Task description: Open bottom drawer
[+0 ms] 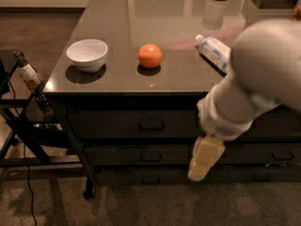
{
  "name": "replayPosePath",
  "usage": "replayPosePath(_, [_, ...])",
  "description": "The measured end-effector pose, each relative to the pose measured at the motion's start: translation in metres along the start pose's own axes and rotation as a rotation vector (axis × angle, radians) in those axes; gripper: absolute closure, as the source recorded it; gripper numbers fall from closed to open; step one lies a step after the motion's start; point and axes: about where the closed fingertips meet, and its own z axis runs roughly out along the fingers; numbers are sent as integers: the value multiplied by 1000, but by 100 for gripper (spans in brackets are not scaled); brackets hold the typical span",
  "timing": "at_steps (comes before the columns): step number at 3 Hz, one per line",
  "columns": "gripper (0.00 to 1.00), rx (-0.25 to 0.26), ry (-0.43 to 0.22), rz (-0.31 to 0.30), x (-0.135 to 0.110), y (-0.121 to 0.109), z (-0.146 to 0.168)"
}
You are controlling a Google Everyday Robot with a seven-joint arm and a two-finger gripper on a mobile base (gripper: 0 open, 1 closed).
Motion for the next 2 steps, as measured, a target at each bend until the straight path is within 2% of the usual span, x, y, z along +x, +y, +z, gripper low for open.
replayPosePath(1, [0, -40, 9, 3, 0, 19, 37])
replayPosePath(2, [0, -40, 11, 4, 2, 19, 37])
